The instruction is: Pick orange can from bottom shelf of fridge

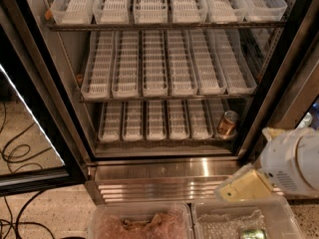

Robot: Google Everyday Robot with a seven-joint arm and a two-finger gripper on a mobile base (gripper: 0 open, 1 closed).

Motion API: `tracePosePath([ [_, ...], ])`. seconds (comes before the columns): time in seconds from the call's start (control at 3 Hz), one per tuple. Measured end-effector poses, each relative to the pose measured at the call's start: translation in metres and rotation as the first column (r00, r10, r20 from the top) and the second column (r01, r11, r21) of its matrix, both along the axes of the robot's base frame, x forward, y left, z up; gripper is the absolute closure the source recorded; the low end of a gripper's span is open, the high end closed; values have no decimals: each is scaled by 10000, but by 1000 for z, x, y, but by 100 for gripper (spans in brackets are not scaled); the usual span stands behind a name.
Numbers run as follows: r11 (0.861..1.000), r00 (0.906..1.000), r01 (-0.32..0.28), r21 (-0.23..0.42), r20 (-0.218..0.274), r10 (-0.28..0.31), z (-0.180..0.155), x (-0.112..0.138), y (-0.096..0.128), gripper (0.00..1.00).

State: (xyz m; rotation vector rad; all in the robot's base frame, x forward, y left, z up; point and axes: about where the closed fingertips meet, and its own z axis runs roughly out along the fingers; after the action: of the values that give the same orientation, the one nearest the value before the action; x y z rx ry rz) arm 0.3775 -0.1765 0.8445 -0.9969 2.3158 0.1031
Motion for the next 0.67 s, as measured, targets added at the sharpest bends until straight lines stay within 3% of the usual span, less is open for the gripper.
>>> tracePosePath([
  [0.33, 9971, 9987, 499, 573, -73, -496, -23, -5, 3, 0],
  [0.67, 9971, 9987, 499, 572, -73, -496, -23, -5, 3, 0],
])
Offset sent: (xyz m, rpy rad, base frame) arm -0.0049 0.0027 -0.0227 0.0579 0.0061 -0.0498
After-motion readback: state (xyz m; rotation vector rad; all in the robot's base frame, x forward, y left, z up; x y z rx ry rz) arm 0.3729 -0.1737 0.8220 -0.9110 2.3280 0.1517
